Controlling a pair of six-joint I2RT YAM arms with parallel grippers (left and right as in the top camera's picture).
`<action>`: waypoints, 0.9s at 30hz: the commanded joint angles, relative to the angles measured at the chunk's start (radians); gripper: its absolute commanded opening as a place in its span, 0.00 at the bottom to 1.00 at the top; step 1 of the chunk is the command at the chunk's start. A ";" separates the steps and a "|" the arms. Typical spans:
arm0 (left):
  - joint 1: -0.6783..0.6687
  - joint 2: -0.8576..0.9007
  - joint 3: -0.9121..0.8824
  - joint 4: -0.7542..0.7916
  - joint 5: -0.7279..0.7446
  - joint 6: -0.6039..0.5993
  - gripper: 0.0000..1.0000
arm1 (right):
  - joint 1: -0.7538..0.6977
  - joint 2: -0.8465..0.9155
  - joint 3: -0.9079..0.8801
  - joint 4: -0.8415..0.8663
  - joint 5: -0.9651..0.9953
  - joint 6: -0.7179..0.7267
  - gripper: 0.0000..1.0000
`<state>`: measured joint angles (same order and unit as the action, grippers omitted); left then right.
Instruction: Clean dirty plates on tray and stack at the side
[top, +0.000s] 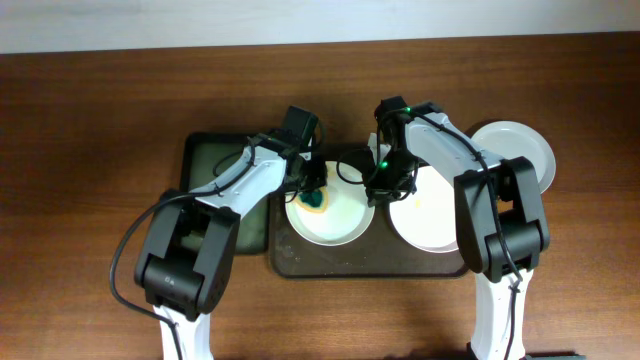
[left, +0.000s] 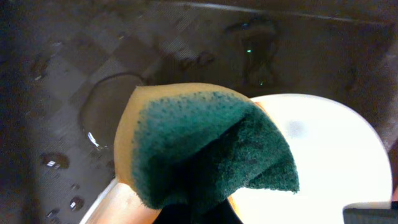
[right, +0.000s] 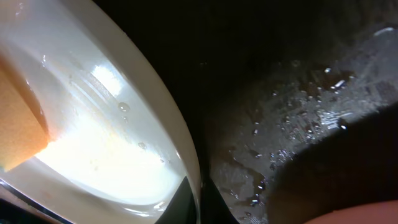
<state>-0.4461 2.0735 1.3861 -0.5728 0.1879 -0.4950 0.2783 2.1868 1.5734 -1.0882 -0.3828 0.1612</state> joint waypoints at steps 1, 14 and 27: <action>-0.019 0.185 -0.044 -0.005 0.215 0.090 0.00 | 0.005 -0.032 -0.010 0.004 0.000 0.005 0.04; -0.019 0.197 0.081 -0.055 0.670 0.198 0.00 | 0.005 -0.032 -0.010 0.005 0.001 0.005 0.04; 0.010 -0.122 0.224 -0.360 0.017 0.219 0.00 | 0.005 -0.032 -0.010 0.005 0.001 0.005 0.06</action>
<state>-0.4538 2.1288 1.5768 -0.8921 0.5068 -0.2749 0.2703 2.1773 1.5639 -1.0870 -0.3763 0.1612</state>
